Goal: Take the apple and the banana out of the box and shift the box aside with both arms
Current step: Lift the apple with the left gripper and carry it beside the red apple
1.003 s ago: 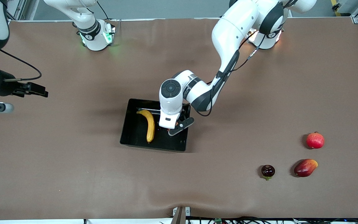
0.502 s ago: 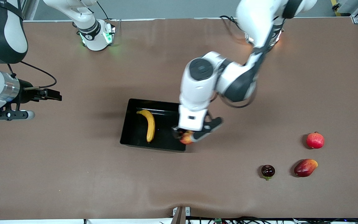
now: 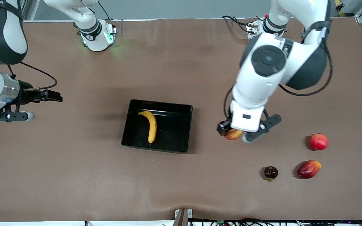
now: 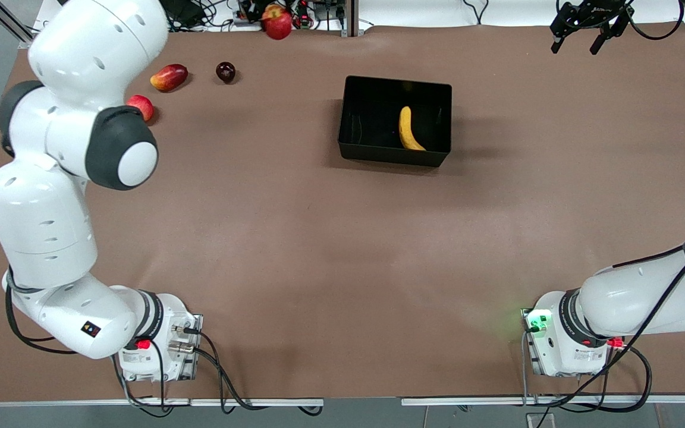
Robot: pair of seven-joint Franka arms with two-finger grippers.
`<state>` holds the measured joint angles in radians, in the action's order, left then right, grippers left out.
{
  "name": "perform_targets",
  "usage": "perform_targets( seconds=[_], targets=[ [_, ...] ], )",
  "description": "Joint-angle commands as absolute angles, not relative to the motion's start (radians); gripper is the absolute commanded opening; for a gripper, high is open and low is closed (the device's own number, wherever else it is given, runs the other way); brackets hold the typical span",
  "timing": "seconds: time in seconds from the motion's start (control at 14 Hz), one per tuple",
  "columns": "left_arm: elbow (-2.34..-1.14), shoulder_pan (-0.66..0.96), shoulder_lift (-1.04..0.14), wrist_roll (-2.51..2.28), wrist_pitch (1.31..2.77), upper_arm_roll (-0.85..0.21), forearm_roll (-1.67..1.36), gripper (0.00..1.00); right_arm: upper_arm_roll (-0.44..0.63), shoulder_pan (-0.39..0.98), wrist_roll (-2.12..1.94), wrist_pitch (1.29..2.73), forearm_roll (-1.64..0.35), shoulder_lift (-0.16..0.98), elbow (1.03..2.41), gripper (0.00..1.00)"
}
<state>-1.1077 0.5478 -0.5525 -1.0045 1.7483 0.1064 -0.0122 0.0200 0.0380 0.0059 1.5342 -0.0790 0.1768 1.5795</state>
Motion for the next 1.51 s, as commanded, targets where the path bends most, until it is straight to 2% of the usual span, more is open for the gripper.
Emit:
perform_targets(
  seconds=[0.0, 0.07, 0.29, 0.65, 1.15, 1.43],
  targets=[
    [-1.28, 0.493, -0.46, -0.925, 1.752, 0.101, -0.029, 0.0, 0.017, 0.032, 0.018, 1.522, -0.092, 0.178, 1.565, 1.0],
    [-1.351, 0.473, -0.442, -0.902, 1.753, 0.103, -0.029, 0.0, 0.018, 0.035, 0.018, 1.522, -0.089, 0.178, 1.563, 1.0],
    [-1.465, 0.414, -0.446, -0.862, 1.784, 0.104, -0.015, 0.0, 0.018, 0.023, 0.018, 1.522, -0.089, 0.178, 1.563, 1.0],
    [-1.693, 0.281, -0.449, -0.74, 2.006, 0.104, 0.054, 0.0, 0.018, 0.024, 0.018, 1.525, -0.089, 0.186, 1.559, 1.0],
    [-1.707, 0.138, -0.537, -0.537, 2.163, 0.104, 0.054, 0.0, 0.018, 0.029, 0.018, 1.523, -0.089, 0.186, 1.554, 1.0],
    [-1.697, 0.101, -0.623, -0.48, 2.34, 0.101, 0.052, 0.0, 0.018, 0.031, 0.018, 1.525, -0.087, 0.186, 1.551, 1.0]
  ],
)
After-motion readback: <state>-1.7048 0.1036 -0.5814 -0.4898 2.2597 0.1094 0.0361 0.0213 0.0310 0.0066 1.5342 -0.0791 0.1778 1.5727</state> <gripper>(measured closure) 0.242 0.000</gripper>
